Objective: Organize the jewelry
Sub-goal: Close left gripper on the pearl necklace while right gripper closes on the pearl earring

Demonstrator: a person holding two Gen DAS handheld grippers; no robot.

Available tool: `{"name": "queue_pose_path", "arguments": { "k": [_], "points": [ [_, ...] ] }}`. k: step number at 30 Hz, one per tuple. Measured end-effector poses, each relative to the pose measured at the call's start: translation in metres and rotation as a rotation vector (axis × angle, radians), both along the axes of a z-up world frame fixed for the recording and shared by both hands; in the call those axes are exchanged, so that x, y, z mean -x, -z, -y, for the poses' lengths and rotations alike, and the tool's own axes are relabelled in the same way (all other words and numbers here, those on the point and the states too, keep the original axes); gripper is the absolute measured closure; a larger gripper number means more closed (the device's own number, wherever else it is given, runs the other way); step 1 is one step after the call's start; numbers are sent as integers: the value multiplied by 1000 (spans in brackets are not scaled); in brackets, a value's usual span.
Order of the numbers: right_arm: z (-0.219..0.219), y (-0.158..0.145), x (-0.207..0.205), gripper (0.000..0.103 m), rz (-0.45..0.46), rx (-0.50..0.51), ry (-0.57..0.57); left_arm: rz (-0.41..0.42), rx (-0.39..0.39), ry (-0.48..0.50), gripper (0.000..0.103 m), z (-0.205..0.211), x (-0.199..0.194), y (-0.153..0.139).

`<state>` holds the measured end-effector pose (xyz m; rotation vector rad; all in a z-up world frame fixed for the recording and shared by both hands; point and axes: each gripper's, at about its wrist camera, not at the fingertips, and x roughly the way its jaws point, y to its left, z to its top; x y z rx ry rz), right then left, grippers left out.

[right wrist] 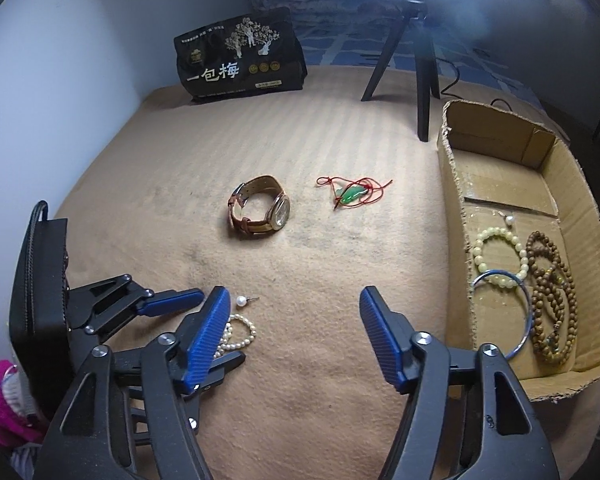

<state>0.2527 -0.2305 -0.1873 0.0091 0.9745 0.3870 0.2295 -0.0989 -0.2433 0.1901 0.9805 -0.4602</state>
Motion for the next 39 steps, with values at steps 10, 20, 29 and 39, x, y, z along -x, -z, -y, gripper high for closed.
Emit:
{"name": "queue_pose_path", "arguments": {
  "k": [10, 20, 29, 39],
  "points": [
    [-19, 18, -2, 48, -19, 32, -35, -5, 19, -29, 83, -24, -6, 0],
    [-49, 41, 0, 72, -30, 107, -149, -6, 33, -97, 89, -52, -12, -5],
    [-59, 47, -6, 75, -7, 154, -180, -18, 53, -109, 91, -63, -15, -3],
    [-63, 49, -7, 87, -2, 164, -205, -19, 59, -117, 92, -62, -15, -5]
  ]
}}
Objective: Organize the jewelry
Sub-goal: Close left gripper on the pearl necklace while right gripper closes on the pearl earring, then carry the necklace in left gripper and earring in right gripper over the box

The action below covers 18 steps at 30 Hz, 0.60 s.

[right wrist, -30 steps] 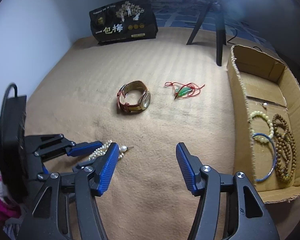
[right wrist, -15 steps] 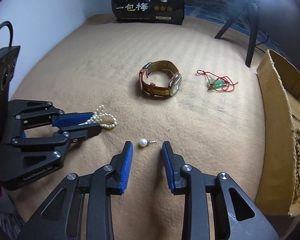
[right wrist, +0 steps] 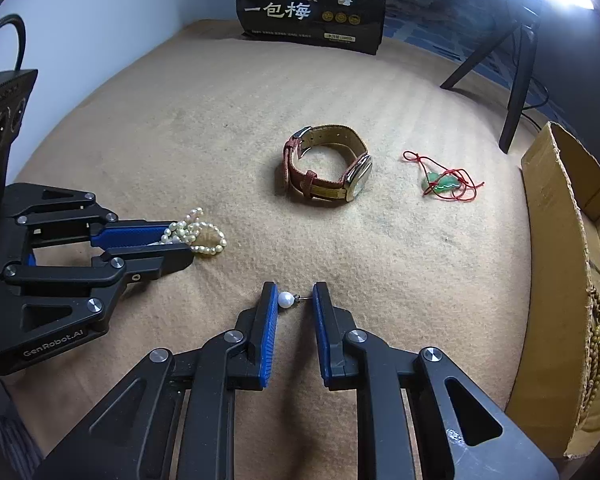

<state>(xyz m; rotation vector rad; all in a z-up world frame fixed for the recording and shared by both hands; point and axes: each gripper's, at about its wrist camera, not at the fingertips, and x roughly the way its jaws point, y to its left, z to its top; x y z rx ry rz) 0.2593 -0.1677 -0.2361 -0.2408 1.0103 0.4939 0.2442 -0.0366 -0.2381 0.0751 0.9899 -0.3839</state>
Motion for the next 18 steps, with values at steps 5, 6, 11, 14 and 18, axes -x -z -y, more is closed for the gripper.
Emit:
{"name": "queue_pose_path", "arguments": {
  "k": [5, 6, 11, 14, 18],
  "points": [
    [4, -5, 5, 87, -1, -25, 10, -1, 14, -10, 94, -2, 3, -5],
    [6, -7, 6, 87, 1, -31, 13, 1, 16, -12, 94, -2, 4, -7],
    [17, -20, 14, 87, 18, -60, 29, 13, 25, -17, 94, -6, 9, -16],
    [27, -30, 20, 87, 39, -79, 46, 22, 32, -21, 94, -8, 13, -23],
    [42, -43, 26, 87, 59, -103, 68, 41, 38, -14, 94, -7, 17, -36]
  ]
}}
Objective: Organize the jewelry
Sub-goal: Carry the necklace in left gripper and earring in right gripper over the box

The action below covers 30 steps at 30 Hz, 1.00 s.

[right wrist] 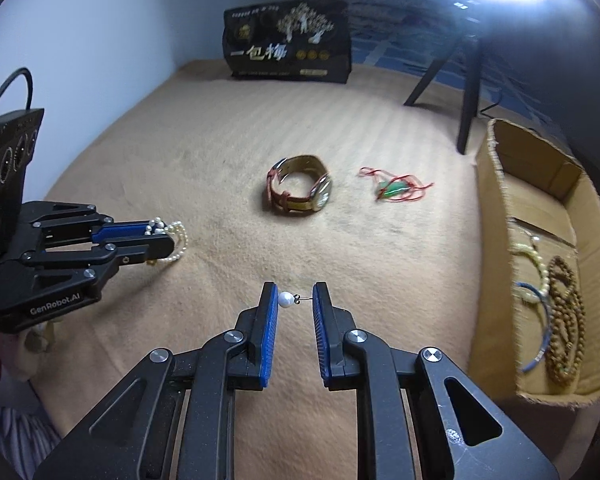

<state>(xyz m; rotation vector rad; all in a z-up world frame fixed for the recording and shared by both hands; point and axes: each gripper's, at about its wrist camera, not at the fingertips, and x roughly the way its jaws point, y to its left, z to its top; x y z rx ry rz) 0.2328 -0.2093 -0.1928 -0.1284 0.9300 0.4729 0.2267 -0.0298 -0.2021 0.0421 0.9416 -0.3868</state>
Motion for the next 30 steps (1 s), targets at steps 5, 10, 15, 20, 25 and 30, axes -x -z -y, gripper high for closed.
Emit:
{"name": "queue_pose_path", "arguments": {
  "k": [5, 10, 15, 20, 25, 30],
  "points": [
    [21, -18, 9, 87, 29, -22, 34, 29, 10, 14, 94, 9, 5, -17],
    [40, -32, 17, 87, 59, -19, 61, 51, 24, 51, 94, 29, 8, -31],
    [63, -43, 23, 87, 81, -28, 99, 70, 40, 86, 94, 52, 9, -44],
    [87, -50, 26, 87, 97, -22, 140, 89, 52, 118, 94, 76, 6, -57],
    [114, -55, 23, 87, 107, -13, 191, 106, 56, 150, 94, 102, -3, -67],
    [141, -62, 16, 87, 124, -13, 240, 123, 56, 176, 94, 129, -20, -74]
  ]
}}
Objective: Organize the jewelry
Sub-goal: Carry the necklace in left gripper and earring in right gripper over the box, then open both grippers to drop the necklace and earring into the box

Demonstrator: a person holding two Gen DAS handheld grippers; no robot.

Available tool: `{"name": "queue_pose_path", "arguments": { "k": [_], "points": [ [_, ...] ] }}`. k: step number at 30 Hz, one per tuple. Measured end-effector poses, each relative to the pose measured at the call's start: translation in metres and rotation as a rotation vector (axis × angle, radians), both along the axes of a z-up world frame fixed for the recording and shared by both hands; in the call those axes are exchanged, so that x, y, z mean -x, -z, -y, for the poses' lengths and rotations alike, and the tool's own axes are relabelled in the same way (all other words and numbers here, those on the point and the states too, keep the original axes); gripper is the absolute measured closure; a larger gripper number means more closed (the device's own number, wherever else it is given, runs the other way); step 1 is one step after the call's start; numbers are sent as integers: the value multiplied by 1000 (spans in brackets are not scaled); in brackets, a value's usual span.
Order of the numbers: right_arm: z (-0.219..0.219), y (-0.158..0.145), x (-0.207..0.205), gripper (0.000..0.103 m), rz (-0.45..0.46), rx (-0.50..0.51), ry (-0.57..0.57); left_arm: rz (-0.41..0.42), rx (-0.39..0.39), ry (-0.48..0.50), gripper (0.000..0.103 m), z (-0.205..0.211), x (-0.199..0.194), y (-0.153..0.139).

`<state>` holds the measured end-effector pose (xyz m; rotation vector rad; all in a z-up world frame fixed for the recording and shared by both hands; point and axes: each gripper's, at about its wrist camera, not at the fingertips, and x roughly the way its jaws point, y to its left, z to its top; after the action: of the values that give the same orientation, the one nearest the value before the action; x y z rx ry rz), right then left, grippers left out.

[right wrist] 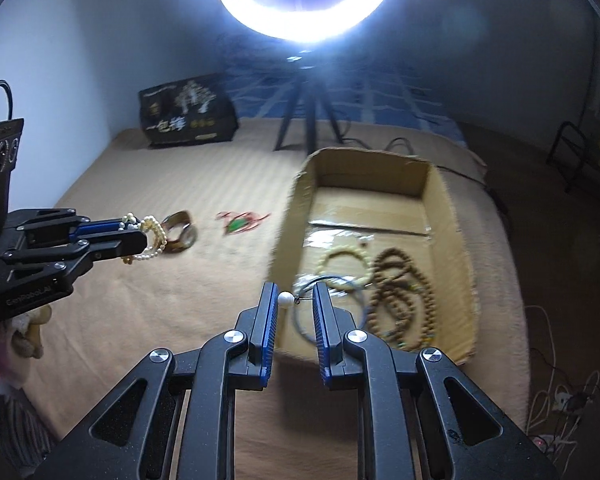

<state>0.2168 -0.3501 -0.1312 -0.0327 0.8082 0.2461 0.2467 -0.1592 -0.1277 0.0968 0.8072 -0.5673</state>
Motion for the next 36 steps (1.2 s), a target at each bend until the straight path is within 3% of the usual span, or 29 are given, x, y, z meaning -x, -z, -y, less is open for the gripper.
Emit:
{"name": "queue_pose_path", "arguments": {
  "k": [16, 24, 36],
  "points": [
    [46, -3, -52, 87, 20, 13, 86, -6, 27, 28, 94, 78, -68, -5],
    [57, 10, -83, 87, -4, -1, 110, -26, 21, 13, 94, 93, -91, 5],
    [60, 21, -98, 87, -16, 15, 117, -44, 8, 9, 94, 105, -104, 18]
  ]
}}
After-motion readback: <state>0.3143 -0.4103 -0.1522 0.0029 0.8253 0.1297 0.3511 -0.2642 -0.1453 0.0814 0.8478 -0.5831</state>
